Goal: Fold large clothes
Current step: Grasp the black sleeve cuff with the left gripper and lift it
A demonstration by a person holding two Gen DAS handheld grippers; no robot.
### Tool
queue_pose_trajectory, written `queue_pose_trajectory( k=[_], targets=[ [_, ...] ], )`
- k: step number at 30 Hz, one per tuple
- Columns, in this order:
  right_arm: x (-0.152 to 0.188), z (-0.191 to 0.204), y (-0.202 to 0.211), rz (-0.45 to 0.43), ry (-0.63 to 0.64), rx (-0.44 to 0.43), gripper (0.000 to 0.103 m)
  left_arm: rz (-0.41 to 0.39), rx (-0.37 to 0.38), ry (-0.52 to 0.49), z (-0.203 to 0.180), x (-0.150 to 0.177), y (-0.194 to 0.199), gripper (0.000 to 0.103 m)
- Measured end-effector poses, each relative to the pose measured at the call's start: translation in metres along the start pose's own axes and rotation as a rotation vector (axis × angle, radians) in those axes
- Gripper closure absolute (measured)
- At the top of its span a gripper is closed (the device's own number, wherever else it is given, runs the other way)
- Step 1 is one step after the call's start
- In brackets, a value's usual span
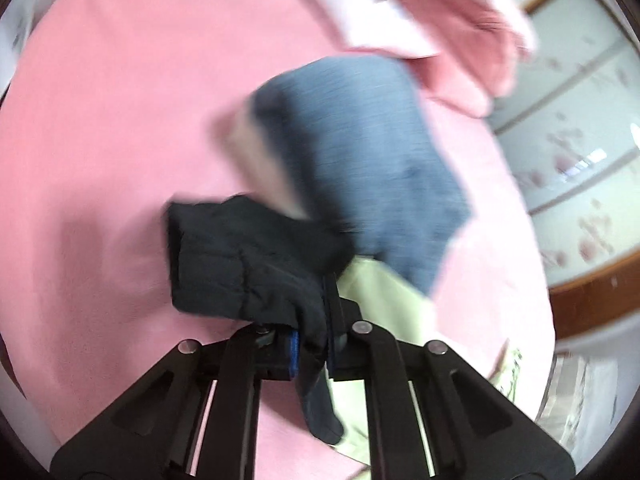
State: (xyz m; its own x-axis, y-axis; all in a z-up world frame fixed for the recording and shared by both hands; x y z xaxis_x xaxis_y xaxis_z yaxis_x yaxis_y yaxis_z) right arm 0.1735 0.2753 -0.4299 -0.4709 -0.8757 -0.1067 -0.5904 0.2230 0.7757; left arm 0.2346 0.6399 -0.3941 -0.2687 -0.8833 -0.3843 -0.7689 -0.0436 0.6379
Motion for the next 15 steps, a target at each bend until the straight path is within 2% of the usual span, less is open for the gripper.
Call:
queue_pose_trajectory(
  k=[4,8,11,12,15],
  targets=[
    [0.022,-0.015,-0.002,0.026,-0.057,0.007,0.002,-0.037,0.117,-0.146,-0.082,0.024,0.025,0.098],
    [0.049,-0.044,-0.005,0.055,-0.164,-0.003,0.002,-0.014,0.236,-0.268,-0.189,0.056,0.034,0.099],
    [0.076,-0.079,-0.009,0.073,-0.278,-0.009,0.002,0.030,0.305,-0.414,-0.255,0.099,0.037,0.098],
    [0.087,-0.092,-0.010,0.080,-0.328,-0.011,0.002,0.053,0.334,-0.481,-0.283,0.123,0.032,0.099],
    [0.121,-0.130,-0.013,0.093,-0.476,-0.024,0.002,0.133,0.402,-0.584,-0.338,0.185,0.023,0.098]
  ],
)
Point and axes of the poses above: each gripper's, at about its wrist camera, not at the fingertips, and y roughly against the way its jaws point, z to its left, x to its underside, the point moved 10 cm from there along -y, roughly the way its jaws point, and after that the axes turned 14 degrees about x, right-handed, at the moved point
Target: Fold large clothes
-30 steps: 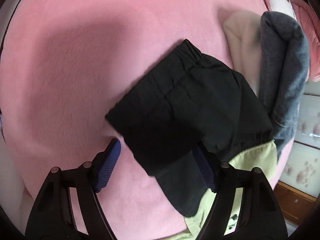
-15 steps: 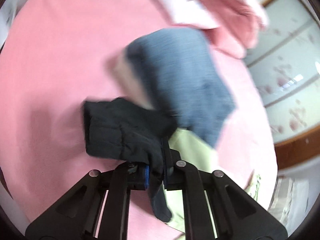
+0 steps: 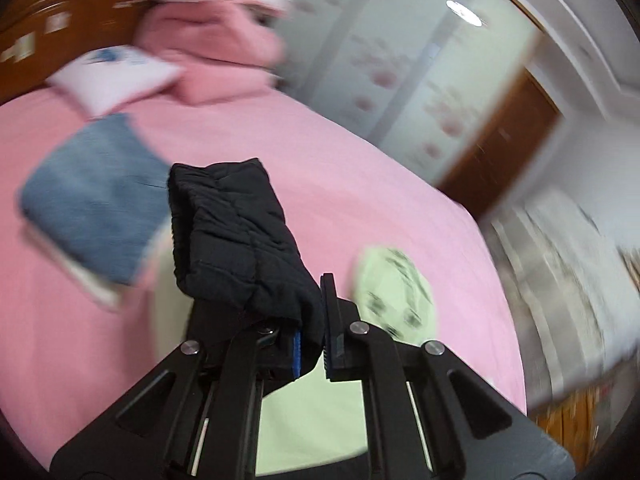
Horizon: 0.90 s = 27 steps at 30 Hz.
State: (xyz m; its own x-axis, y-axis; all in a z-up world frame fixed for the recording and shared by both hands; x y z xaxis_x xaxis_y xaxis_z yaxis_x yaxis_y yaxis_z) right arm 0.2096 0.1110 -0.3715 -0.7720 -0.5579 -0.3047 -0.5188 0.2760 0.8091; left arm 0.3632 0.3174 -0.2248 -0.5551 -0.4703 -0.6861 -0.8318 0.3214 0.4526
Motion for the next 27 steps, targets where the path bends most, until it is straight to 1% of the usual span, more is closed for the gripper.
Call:
queue_pose_trajectory(
  k=[1,2,3,4,5,6,7,8,9,10,11,12,13,14,16,17,18,20,21,23,24,25,27],
  targets=[
    [0.012,-0.040,-0.006,0.011,-0.112,-0.006,0.002,0.043,0.030,-0.025,-0.024,0.015,-0.023,0.098],
    [0.012,-0.040,-0.006,0.011,-0.112,-0.006,0.002,0.068,0.047,-0.037,-0.044,0.025,-0.036,0.098],
    [0.019,-0.061,-0.011,0.020,-0.167,-0.008,0.002,0.120,0.058,-0.058,-0.064,0.047,-0.064,0.098],
    [0.026,-0.079,-0.014,0.030,-0.207,-0.011,0.002,0.159,0.064,-0.072,-0.073,0.061,-0.081,0.096],
    [0.036,-0.098,-0.021,0.046,-0.255,-0.013,0.002,0.211,0.069,-0.089,-0.082,0.078,-0.099,0.090],
    [0.044,-0.114,-0.029,0.060,-0.290,-0.017,0.002,0.288,0.077,-0.111,-0.088,0.101,-0.121,0.085],
    [0.053,-0.129,-0.037,0.077,-0.329,-0.022,0.002,0.422,0.077,-0.122,-0.090,0.135,-0.149,0.072],
    [0.071,-0.156,-0.057,0.108,-0.401,-0.042,0.002,0.473,0.062,-0.121,-0.091,0.149,-0.161,0.064],
    [0.071,-0.156,-0.057,0.108,-0.401,-0.042,0.002,0.527,0.038,-0.106,-0.088,0.167,-0.173,0.062],
    [0.078,-0.169,-0.067,0.120,-0.436,-0.049,0.002,0.556,0.022,-0.077,-0.085,0.181,-0.182,0.057],
    [0.084,-0.178,-0.078,0.129,-0.460,-0.049,0.002,0.572,0.014,-0.057,-0.081,0.186,-0.191,0.050],
    [0.089,-0.188,-0.088,0.142,-0.484,-0.052,0.002,0.583,0.001,-0.038,-0.083,0.198,-0.193,0.046],
    [0.092,-0.196,-0.098,0.151,-0.499,-0.058,0.002,0.576,-0.009,-0.034,-0.082,0.200,-0.193,0.041],
    [0.094,-0.203,-0.105,0.157,-0.517,-0.067,0.002,0.570,-0.019,-0.037,-0.088,0.208,-0.183,0.038],
    [0.092,-0.213,-0.116,0.151,-0.552,-0.087,0.002,0.555,-0.081,-0.063,-0.076,0.207,-0.179,0.033],
    [0.089,-0.216,-0.119,0.142,-0.570,-0.109,0.002,0.550,-0.106,-0.074,-0.071,0.216,-0.162,0.031],
    [0.087,-0.217,-0.121,0.128,-0.587,-0.142,0.002,0.550,-0.126,-0.081,-0.079,0.218,-0.148,0.031],
    [0.078,-0.211,-0.123,0.106,-0.602,-0.215,0.002,0.557,-0.199,-0.092,-0.058,0.213,-0.144,0.031],
    [0.074,-0.205,-0.126,0.101,-0.608,-0.253,0.002,0.559,-0.218,-0.095,-0.051,0.213,-0.130,0.031],
    [0.062,-0.196,-0.131,0.090,-0.621,-0.305,0.003,0.547,-0.266,-0.095,-0.028,0.205,-0.124,0.031],
    [0.053,-0.190,-0.134,0.081,-0.629,-0.326,0.004,0.543,-0.280,-0.091,-0.024,0.200,-0.118,0.031],
    [0.044,-0.184,-0.138,0.073,-0.633,-0.342,0.008,0.539,-0.310,-0.075,-0.010,0.201,-0.113,0.031],
    [0.024,-0.165,-0.153,0.076,-0.622,-0.366,0.016,0.542,-0.341,-0.042,0.001,0.198,-0.096,0.031]
  ],
)
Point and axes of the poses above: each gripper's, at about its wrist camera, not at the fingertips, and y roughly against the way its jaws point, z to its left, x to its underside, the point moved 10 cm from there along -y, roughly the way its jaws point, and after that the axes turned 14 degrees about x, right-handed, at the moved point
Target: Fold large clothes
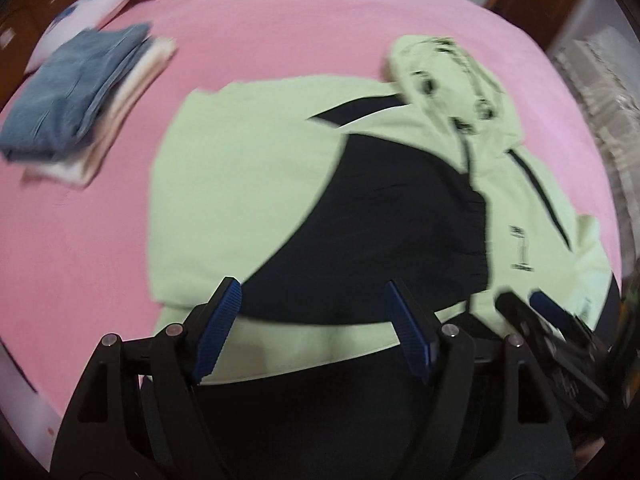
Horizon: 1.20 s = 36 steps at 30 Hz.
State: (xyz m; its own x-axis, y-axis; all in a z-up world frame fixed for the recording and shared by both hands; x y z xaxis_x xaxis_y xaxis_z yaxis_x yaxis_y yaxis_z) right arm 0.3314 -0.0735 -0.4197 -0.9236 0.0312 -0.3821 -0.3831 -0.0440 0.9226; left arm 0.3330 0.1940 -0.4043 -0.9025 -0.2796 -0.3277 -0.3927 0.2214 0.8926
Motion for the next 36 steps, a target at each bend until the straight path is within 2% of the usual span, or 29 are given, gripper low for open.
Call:
queue_pose_trajectory(
  k=[1,2,4,5,8,9,11,13,17,19,22,25,29,31,33,34,36],
  targets=[
    [-0.007,0.010,-0.015,0.014,0.011,0.006,0.024,0.005,-0.007,0.017,0.008,0.005,0.000,0.031],
    [-0.010,0.020,-0.030,0.024,0.033,0.021,0.028,0.010,-0.013,0.027,0.014,0.010,0.004,0.031],
    [-0.013,0.027,-0.051,0.029,0.060,0.067,0.029,0.020,-0.034,0.024,0.027,0.021,0.007,0.031],
    [-0.014,0.029,-0.062,0.029,0.069,0.106,0.042,0.024,-0.048,0.013,0.031,0.024,0.007,0.031],
    [-0.017,0.032,-0.076,0.004,0.084,0.172,0.071,0.065,-0.122,-0.063,0.042,0.038,-0.002,0.031],
    [-0.019,0.030,-0.075,-0.016,0.079,0.169,0.072,0.078,-0.142,-0.087,0.045,0.040,-0.006,0.031],
    [-0.027,0.030,-0.063,-0.065,0.056,0.148,0.075,0.120,-0.259,-0.196,0.054,0.046,-0.019,0.031],
    [-0.034,0.030,-0.039,-0.151,0.061,0.126,0.076,0.128,-0.332,-0.256,0.061,0.045,-0.026,0.031],
    [-0.044,0.011,0.008,-0.283,0.091,0.157,0.077,0.133,-0.360,-0.219,0.082,0.034,-0.039,0.034],
    [-0.045,-0.006,0.023,-0.305,0.082,0.197,0.077,0.107,-0.370,-0.156,0.097,0.022,-0.039,0.039],
    [-0.041,-0.039,0.033,-0.307,0.070,0.279,0.077,0.070,-0.377,-0.071,0.117,0.008,-0.035,0.040],
    [-0.034,-0.087,0.022,-0.262,0.018,0.379,0.077,0.096,-0.346,-0.017,0.128,0.005,-0.038,0.040],
    [-0.019,-0.118,-0.001,-0.134,-0.060,0.329,0.074,0.107,-0.349,-0.028,0.131,0.007,-0.041,0.040],
    [-0.015,-0.117,-0.005,-0.126,-0.028,0.375,0.067,0.106,-0.368,-0.039,0.130,0.010,-0.039,0.040],
    [-0.021,-0.122,0.000,-0.168,0.003,0.438,0.057,0.101,-0.379,-0.031,0.129,0.013,-0.031,0.040],
    [-0.024,-0.116,0.007,-0.206,0.003,0.442,0.044,0.093,-0.390,-0.036,0.126,0.014,-0.026,0.040],
    [-0.032,-0.104,0.021,-0.267,-0.018,0.397,0.033,0.057,-0.401,-0.064,0.114,0.011,-0.009,0.046]
  ],
)
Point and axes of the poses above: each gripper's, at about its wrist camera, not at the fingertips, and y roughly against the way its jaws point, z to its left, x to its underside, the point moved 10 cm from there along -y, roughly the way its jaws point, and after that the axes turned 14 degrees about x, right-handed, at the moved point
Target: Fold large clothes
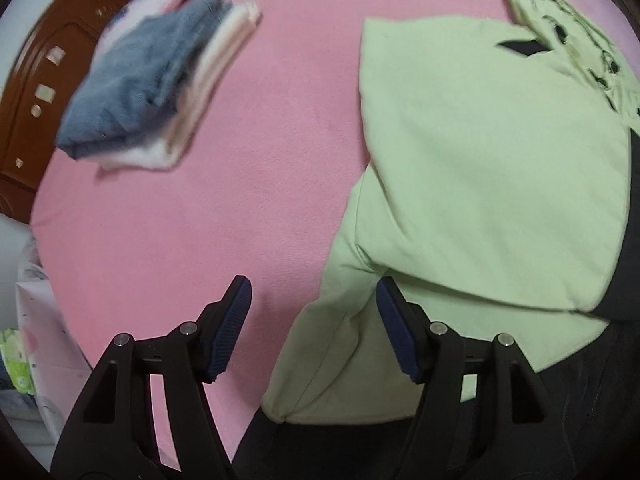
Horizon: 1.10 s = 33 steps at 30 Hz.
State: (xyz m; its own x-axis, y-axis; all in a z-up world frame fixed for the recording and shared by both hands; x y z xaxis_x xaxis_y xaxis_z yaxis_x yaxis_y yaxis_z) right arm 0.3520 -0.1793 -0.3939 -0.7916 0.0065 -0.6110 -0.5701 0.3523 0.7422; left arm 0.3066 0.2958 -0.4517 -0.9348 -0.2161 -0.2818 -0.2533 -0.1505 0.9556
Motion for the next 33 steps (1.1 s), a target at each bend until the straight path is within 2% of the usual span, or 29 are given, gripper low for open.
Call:
queue_pose_trajectory(
  k=[1,2,3,4,6,7,9,10,11,12,13,14,15,17,18,19,20,21,22,23,25,26,27,29,31,33],
  targets=[
    [-0.007,0.009,0.012,-0.032,-0.025,-0.040,0.032,-0.027,0.006,-0.009,-0.004,-0.002,0.010,0.055],
    [-0.011,0.017,0.021,-0.050,-0.041,-0.084,0.032,-0.046,0.024,-0.012,-0.009,-0.003,0.018,0.060],
    [-0.013,0.033,0.032,-0.057,-0.051,-0.159,0.032,-0.067,0.061,-0.014,-0.016,-0.005,0.026,0.060],
    [-0.014,0.054,0.039,-0.041,-0.054,-0.250,0.032,-0.094,0.135,-0.019,-0.030,-0.008,0.035,0.060],
    [-0.015,0.092,0.047,0.063,-0.087,-0.456,0.033,-0.085,0.270,-0.021,-0.059,-0.012,0.039,0.060],
    [-0.008,0.117,0.052,0.132,-0.124,-0.562,0.037,-0.070,0.300,-0.017,-0.069,-0.014,0.036,0.060],
    [0.005,0.161,0.052,0.233,-0.166,-0.687,0.056,-0.031,0.331,-0.001,-0.083,-0.017,0.020,0.060],
    [0.013,0.182,0.049,0.279,-0.165,-0.716,0.073,0.008,0.326,0.000,-0.089,-0.018,0.005,0.060],
    [0.025,0.203,0.043,0.338,-0.161,-0.737,0.084,0.046,0.301,-0.001,-0.092,-0.016,-0.007,0.061],
    [0.038,0.221,0.033,0.402,-0.155,-0.737,0.086,0.105,0.221,0.004,-0.088,-0.011,-0.022,0.064],
    [0.049,0.231,0.022,0.448,-0.150,-0.717,0.088,0.143,0.131,0.021,-0.075,-0.009,-0.035,0.072],
    [0.053,0.233,0.009,0.466,-0.153,-0.693,0.090,0.145,0.109,0.049,-0.066,-0.009,-0.040,0.074],
    [0.055,0.231,-0.003,0.470,-0.163,-0.656,0.091,0.133,0.126,0.087,-0.056,-0.011,-0.043,0.074],
    [0.052,0.200,-0.032,0.436,-0.229,-0.532,0.094,0.118,0.142,0.139,-0.040,-0.014,-0.047,0.084],
    [0.046,0.137,-0.061,0.360,-0.292,-0.280,0.094,0.101,0.095,0.149,-0.023,-0.017,-0.047,0.084],
    [0.047,0.111,-0.070,0.329,-0.296,-0.168,0.095,0.082,0.054,0.147,-0.011,-0.020,-0.045,0.084],
    [0.047,0.111,-0.070,0.329,-0.296,-0.168,0.103,0.072,0.025,0.146,-0.004,-0.022,-0.044,0.084],
    [0.049,0.092,-0.074,0.313,-0.316,-0.123,0.103,0.069,-0.021,0.148,0.007,-0.024,-0.042,0.084],
    [0.050,0.080,-0.075,0.308,-0.366,-0.154,0.103,0.078,-0.053,0.162,0.017,-0.023,-0.039,0.084],
    [0.050,0.078,-0.073,0.302,-0.379,-0.163,0.103,0.076,-0.049,0.182,0.021,-0.023,-0.035,0.084],
    [0.046,0.085,-0.061,0.265,-0.361,-0.167,0.103,0.029,0.029,0.248,0.017,-0.027,-0.020,0.084],
    [0.038,0.096,-0.054,0.235,-0.351,-0.211,0.103,0.010,0.072,0.263,0.011,-0.029,-0.014,0.085],
    [0.030,0.114,-0.043,0.209,-0.348,-0.291,0.103,-0.019,0.158,0.268,-0.007,-0.035,-0.005,0.085],
    [0.017,0.173,-0.016,0.201,-0.317,-0.510,0.103,-0.023,0.279,0.237,-0.039,-0.046,-0.003,0.085],
    [0.015,0.244,0.002,0.271,-0.283,-0.721,0.103,0.038,0.394,0.190,-0.084,-0.053,-0.008,0.084],
    [0.019,0.301,0.002,0.346,-0.262,-0.866,0.103,0.082,0.453,0.174,-0.112,-0.062,-0.021,0.084]
  ],
)
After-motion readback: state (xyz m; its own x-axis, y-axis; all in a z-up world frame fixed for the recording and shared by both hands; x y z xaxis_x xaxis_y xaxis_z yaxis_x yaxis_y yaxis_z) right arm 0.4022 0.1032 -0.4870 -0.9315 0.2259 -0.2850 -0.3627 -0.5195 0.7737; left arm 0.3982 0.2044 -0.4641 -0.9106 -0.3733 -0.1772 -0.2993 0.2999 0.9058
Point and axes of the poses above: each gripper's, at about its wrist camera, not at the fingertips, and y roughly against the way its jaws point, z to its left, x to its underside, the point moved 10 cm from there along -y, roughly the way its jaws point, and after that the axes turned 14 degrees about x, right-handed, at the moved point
